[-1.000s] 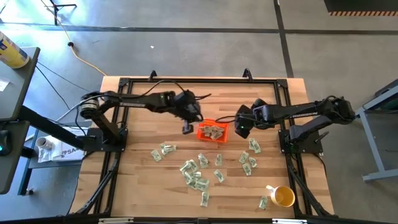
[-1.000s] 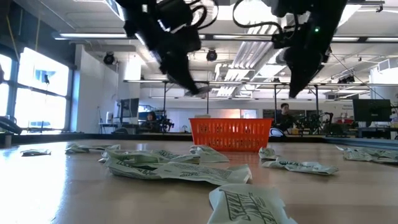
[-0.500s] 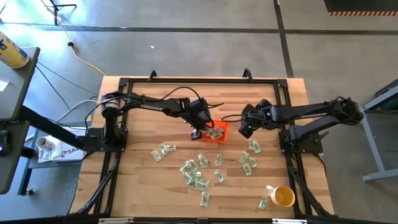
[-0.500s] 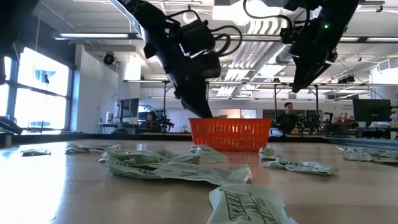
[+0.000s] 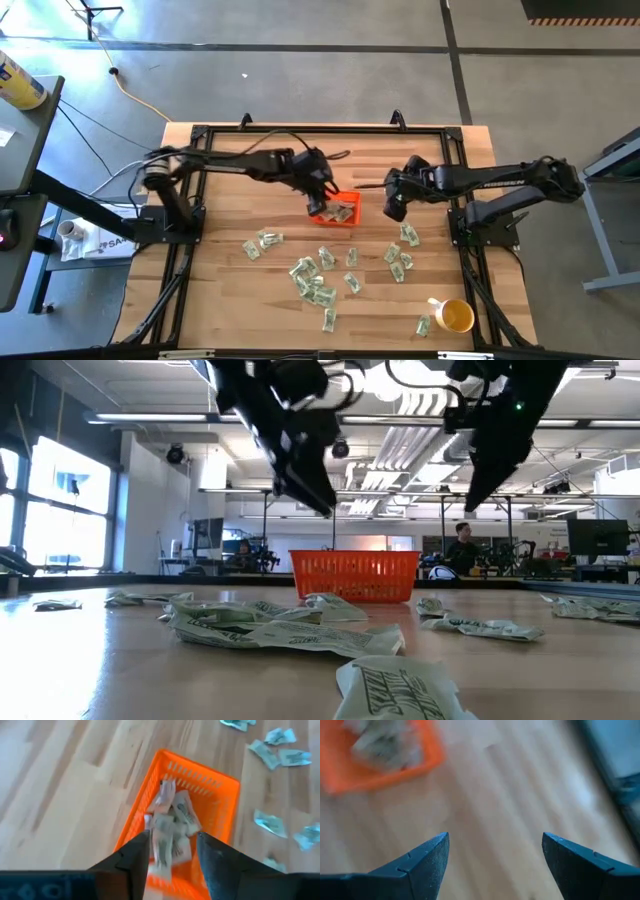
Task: Pick and place Stevia / Truvia into bins
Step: Put the stevia packet into the orange bin
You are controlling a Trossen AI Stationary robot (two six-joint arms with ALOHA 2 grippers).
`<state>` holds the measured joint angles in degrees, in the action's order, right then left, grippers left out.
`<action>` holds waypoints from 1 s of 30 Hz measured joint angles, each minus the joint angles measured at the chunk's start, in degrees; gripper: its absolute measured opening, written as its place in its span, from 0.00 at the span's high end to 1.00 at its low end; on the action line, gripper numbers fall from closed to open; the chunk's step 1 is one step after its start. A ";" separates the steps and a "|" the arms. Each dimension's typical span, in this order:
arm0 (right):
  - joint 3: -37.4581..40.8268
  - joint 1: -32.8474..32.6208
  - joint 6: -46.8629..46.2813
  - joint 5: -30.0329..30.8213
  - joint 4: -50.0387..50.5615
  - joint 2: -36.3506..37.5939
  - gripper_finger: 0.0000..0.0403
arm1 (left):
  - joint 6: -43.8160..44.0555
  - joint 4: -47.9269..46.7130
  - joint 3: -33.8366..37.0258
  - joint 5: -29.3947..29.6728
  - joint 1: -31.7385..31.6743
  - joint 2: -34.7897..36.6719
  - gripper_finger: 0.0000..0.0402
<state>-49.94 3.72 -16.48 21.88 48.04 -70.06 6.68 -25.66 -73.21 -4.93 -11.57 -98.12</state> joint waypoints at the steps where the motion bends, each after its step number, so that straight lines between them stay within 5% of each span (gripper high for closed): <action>1: 1.18 0.54 1.70 -2.57 0.11 0.00 0.23 | 0.81 -1.92 -0.04 0.52 0.00 1.65 0.49; 6: 9.85 3.63 -3.72 -16.21 0.78 -0.07 0.23 | 5.42 -14.68 -0.04 4.26 0.00 7.86 0.47; 13: 16.75 0.61 -24.66 -22.59 -1.44 0.00 0.23 | 11.56 -22.68 3.19 8.09 0.02 12.84 0.49; 22: 17.58 -6.95 -44.39 -18.98 -0.17 -0.12 0.26 | 13.14 -22.32 7.24 8.20 0.02 14.44 0.50; 30: 17.58 -8.01 -50.62 -17.70 -2.38 -3.53 0.47 | 11.06 -21.61 7.32 8.86 -0.04 14.44 0.50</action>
<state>-32.36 -4.29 -67.09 4.18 45.66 -73.60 17.74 -47.27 -65.89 3.93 -11.62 -83.68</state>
